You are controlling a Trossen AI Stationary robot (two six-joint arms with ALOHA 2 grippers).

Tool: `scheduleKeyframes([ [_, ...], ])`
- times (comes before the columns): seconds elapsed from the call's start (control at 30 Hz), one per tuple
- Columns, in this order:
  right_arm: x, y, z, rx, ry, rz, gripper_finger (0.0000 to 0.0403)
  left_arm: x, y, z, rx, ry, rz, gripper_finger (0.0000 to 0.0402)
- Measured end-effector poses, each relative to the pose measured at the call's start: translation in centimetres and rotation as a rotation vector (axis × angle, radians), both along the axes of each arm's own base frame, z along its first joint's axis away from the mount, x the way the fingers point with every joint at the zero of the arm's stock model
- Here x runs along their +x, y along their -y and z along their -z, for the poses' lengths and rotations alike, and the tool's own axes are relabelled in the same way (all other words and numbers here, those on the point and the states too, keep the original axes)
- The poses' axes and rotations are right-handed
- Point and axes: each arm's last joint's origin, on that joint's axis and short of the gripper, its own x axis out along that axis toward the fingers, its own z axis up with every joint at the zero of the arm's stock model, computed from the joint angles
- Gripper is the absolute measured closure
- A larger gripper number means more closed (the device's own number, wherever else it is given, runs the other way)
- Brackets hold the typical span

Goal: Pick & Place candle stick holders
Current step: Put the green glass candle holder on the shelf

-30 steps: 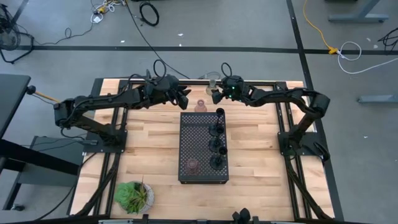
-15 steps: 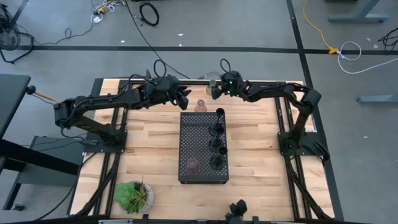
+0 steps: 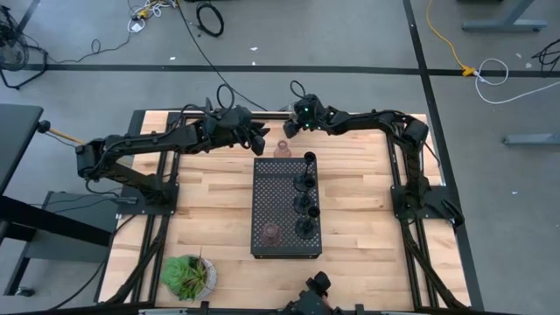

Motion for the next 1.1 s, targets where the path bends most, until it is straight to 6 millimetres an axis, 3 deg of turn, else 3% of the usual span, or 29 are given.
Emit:
scheduleKeyframes([
  [0.23, 0.0, 0.1, 0.0, -0.012, -0.010, 0.021, 0.0157, 0.0, 0.0, 0.1, -0.003, -0.007, 0.000, 0.0273],
  [0.5, 0.0, 0.1, -0.1, -0.014, -0.008, 0.021, 0.0281, -0.1, 0.0, 0.3, -0.011, -0.032, -0.001, 0.0273],
  [0.87, -0.3, -0.2, -0.7, 0.015, -0.004, 0.029, 0.0282, -0.1, 0.0, 0.4, -0.009, -0.040, 0.001, 0.0273],
  [1.1, -1.3, -0.9, -4.9, -0.025, 0.034, 0.020, 0.0282, -0.1, 0.0, 0.3, -0.008, -0.040, 0.002, 0.0273],
])
